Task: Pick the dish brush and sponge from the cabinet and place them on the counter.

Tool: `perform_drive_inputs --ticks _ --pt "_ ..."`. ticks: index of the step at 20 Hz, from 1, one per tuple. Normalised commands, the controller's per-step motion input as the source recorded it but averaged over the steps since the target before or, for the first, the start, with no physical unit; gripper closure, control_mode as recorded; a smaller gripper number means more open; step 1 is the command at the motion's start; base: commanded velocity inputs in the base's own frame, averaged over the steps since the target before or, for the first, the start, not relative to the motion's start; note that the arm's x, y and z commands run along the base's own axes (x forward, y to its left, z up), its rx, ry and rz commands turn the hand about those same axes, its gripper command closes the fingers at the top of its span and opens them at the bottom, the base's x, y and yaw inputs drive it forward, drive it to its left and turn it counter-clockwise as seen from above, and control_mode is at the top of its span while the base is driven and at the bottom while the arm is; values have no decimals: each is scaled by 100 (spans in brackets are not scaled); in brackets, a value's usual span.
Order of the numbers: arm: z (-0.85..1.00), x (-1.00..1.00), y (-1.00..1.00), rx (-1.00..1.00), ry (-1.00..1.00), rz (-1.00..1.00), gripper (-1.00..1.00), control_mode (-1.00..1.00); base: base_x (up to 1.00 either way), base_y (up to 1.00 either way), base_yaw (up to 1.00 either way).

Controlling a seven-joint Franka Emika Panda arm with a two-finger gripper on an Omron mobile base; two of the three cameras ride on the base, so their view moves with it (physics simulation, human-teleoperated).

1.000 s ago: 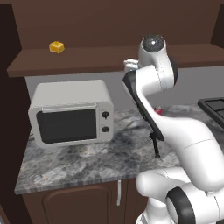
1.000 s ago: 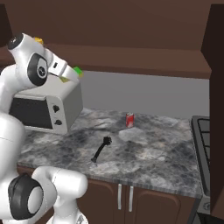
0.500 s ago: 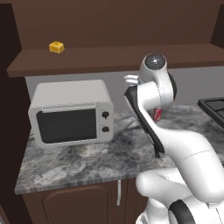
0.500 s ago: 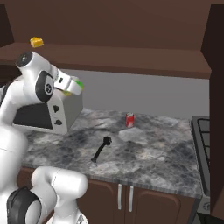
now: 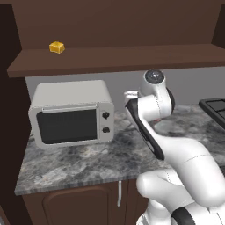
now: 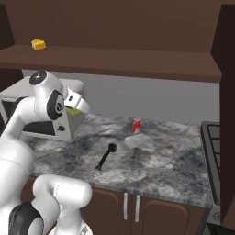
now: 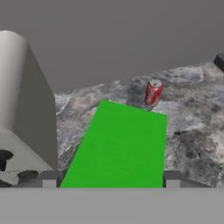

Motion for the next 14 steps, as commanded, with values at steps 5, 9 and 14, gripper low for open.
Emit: perform_drive_inputs --ticks 5,9,14 --pt "-54 14 0 -2 8 4 100 -100 0 0 0" --pt "-57 16 0 -4 8 4 100 -100 0 0 0" --pt "-58 15 0 -7 4 3 100 -100 0 0 0"
